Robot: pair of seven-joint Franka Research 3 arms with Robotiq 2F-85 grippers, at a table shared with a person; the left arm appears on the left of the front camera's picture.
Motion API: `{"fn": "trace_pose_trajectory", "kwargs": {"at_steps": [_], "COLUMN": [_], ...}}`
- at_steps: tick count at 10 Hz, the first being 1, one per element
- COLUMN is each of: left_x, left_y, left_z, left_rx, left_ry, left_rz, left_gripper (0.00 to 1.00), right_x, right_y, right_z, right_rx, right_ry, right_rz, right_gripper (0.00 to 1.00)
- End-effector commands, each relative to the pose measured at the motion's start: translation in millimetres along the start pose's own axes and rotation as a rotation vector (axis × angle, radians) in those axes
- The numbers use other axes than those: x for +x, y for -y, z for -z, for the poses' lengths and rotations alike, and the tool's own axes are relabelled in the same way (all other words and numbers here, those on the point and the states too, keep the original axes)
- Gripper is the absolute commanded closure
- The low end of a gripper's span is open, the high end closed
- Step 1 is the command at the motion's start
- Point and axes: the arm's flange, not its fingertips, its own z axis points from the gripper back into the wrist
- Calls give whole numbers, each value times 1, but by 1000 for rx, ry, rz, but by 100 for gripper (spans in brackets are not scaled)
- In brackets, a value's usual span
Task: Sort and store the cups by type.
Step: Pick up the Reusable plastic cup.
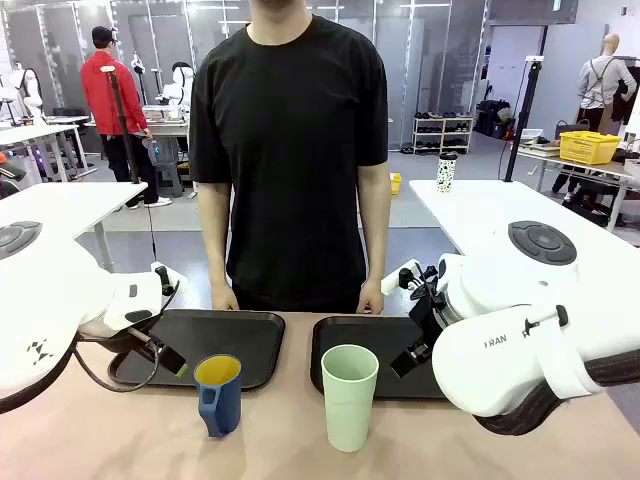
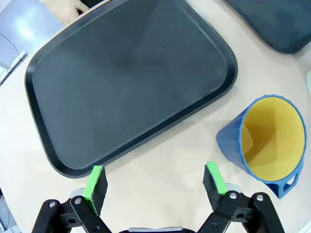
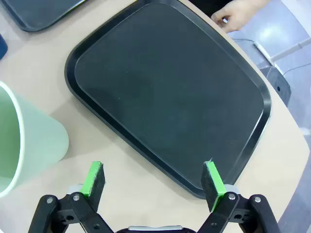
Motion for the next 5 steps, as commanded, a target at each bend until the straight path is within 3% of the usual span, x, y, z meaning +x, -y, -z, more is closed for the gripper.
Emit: {"fn": "trace_pose_trajectory", "kwargs": {"at_steps": [1, 5], "left_x": [0, 0], "left_y": [1, 1], "left_z": [0, 0], "left_rx": [0, 0], "left_ry": [0, 0], "left_rz": [1, 1], "left_gripper": [0, 0], "right_x": [0, 0], "right_y": [0, 0], "right_z": [0, 0], "right_rx": [0, 0], "right_ry": [0, 0], "right_rz": [0, 0], "right_gripper": [0, 0]}}
